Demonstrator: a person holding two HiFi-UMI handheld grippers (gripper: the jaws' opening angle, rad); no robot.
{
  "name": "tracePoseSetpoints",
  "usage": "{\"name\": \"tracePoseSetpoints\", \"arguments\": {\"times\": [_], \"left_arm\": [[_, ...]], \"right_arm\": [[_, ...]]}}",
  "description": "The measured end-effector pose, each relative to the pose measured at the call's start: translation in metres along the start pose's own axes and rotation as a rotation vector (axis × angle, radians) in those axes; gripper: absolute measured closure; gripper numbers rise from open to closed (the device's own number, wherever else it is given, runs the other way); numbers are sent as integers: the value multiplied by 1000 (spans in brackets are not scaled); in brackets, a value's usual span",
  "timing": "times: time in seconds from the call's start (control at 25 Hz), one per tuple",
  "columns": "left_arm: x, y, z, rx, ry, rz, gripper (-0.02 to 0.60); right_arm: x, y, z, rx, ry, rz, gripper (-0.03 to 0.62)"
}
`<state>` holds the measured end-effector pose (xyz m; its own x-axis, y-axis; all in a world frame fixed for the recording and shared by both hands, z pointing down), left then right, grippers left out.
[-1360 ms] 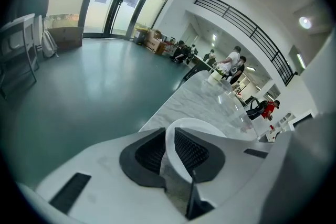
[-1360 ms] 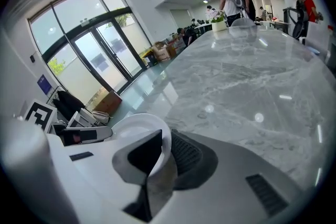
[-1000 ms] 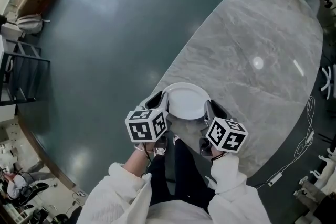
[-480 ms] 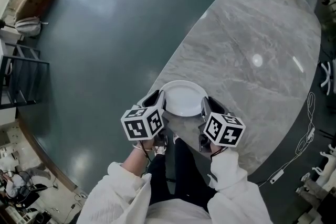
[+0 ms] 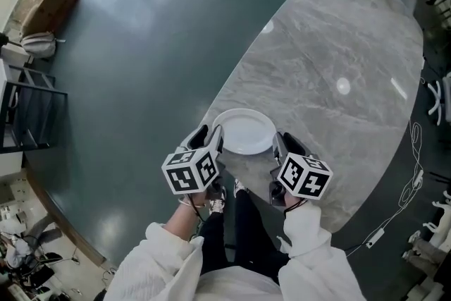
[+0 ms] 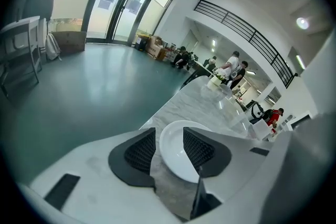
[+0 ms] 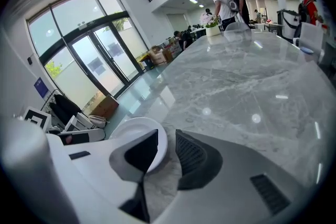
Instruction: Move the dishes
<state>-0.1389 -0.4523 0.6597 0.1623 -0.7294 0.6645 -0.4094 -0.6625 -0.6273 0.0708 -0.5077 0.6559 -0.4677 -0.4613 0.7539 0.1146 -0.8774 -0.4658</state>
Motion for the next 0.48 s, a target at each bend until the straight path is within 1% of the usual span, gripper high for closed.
{"name": "tracePoseSetpoints", "arguments": {"times": [0.08,0.24,0.32,0.48], "left_arm": [[-9,3,4,6,-7,8,437],[-34,8,15,45,-21,19,439],[-49,12,22,65,-41,37,439],[-87,16,39,102,-99,67,440]], "right_arm": [[-9,1,2,11,-5,19,434],[-34,-1,2,43,-26,82,431],[-51,-2,-1,73,-32,129,503],[-92,-11,-14,104,-8,204,522]]}}
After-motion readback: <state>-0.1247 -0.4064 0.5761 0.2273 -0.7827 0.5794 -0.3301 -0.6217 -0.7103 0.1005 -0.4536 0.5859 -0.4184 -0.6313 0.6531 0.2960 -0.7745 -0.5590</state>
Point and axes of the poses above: the fingertips, and each gripper's own axes: x forward along the fingers, z to its right, y out of its top, the point moved 4 cm from there along -x, backward along the fingers, and after that the axes turned 9 degrees about x, right-handed, at the moved point
